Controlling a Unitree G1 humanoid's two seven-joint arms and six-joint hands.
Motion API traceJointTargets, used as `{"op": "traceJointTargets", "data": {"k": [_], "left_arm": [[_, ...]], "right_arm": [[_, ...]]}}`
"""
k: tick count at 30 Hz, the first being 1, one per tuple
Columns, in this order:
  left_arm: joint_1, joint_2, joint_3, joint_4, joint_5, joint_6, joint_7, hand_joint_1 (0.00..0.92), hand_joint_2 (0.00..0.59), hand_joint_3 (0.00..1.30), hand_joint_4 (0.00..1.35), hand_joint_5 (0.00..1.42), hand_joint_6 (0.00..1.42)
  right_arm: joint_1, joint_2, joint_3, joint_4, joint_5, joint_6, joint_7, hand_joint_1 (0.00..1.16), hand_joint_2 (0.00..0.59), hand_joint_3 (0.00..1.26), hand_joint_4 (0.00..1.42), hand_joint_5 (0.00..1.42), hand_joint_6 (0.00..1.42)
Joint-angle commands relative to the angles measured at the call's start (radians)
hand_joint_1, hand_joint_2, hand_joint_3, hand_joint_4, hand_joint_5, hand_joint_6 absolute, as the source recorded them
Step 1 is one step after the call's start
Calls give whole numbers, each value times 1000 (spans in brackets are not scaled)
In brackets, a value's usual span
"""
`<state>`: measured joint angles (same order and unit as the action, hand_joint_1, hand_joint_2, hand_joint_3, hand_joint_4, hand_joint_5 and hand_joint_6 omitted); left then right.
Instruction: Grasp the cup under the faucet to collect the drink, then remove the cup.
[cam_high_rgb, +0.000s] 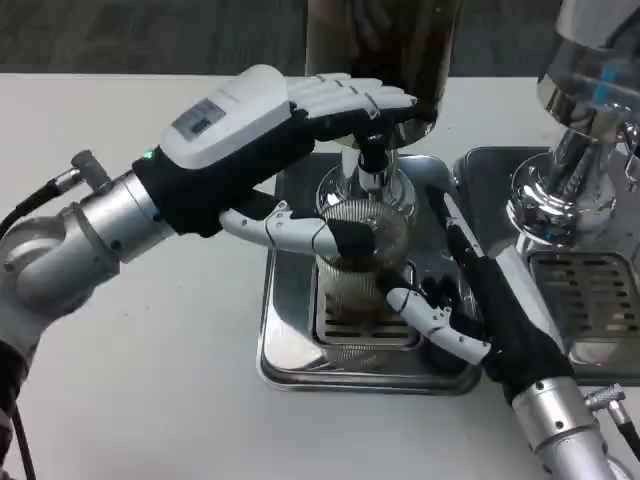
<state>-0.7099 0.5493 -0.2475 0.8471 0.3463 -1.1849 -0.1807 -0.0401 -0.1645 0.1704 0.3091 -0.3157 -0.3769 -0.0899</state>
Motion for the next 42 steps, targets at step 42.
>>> {"op": "traceJointTargets", "data": {"k": [42], "left_arm": [[184, -78, 404, -98, -621, 352, -511, 0, 126, 327, 284, 212, 152]], "right_arm": [[-67, -11, 27, 118, -1, -69, 45, 406, 214, 0, 0, 0, 0]]}}
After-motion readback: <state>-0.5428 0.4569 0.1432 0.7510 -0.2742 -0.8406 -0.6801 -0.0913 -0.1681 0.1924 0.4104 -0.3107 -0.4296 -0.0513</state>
